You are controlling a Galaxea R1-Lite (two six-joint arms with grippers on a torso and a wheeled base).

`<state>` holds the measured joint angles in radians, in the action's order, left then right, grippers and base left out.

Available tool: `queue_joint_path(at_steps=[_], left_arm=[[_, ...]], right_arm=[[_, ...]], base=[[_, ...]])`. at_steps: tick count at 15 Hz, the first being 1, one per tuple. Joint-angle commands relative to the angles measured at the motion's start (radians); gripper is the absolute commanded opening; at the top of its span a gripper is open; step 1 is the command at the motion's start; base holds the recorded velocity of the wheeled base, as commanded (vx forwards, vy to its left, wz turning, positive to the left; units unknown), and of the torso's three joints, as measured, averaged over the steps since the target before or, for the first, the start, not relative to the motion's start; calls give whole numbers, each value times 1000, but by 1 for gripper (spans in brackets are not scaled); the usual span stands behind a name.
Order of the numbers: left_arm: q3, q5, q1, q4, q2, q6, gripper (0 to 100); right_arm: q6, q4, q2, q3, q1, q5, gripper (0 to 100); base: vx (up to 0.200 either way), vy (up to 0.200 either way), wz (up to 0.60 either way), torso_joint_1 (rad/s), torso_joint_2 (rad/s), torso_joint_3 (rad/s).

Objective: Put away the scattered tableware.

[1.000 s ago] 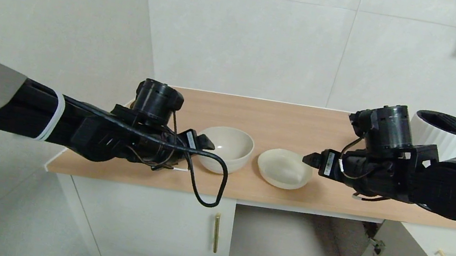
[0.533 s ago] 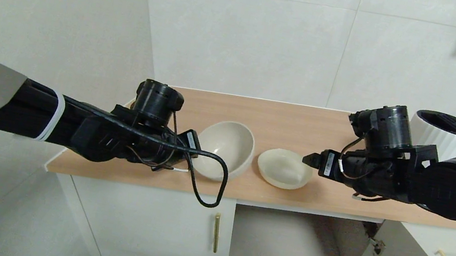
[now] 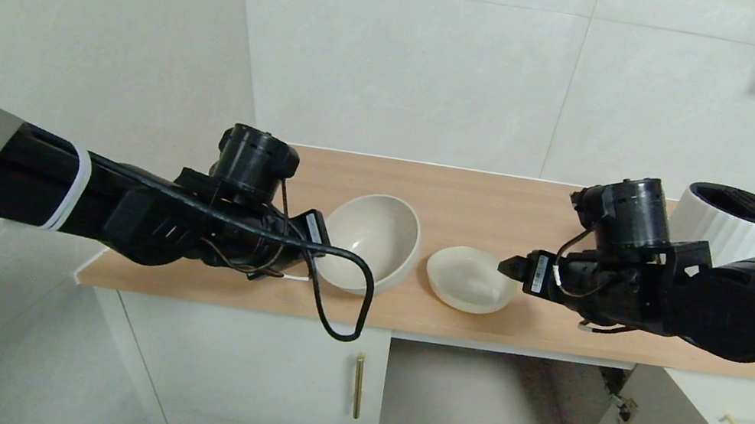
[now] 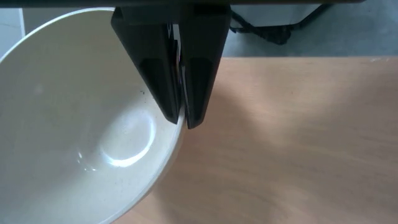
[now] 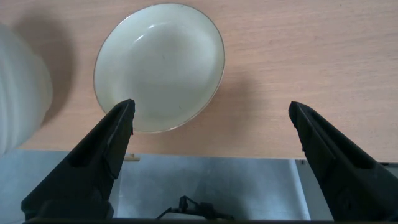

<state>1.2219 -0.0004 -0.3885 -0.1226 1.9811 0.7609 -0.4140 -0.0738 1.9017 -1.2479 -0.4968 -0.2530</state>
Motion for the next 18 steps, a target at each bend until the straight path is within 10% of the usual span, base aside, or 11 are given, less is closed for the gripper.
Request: queue_joint_path(at_steps=[1, 7, 17, 18], left_arm=[[-10, -6, 0, 0, -30, 0, 0], [-113, -185, 0, -3, -160, -29, 0], [-119, -199, 0, -3, -183, -29, 0], [-119, -199, 0, -3, -182, -29, 0]], right_arm=[[1, 0, 62, -24, 0, -19, 100], [1, 2, 208, -137, 0, -109, 100], [-2, 2, 254, -177, 14, -120, 100], [-5, 2, 252, -177, 14, -120, 0]], base=[[0, 0, 0, 0, 0, 0], [0, 0, 0, 0, 0, 0], [0, 0, 0, 0, 0, 0], [0, 0, 0, 0, 0, 0]])
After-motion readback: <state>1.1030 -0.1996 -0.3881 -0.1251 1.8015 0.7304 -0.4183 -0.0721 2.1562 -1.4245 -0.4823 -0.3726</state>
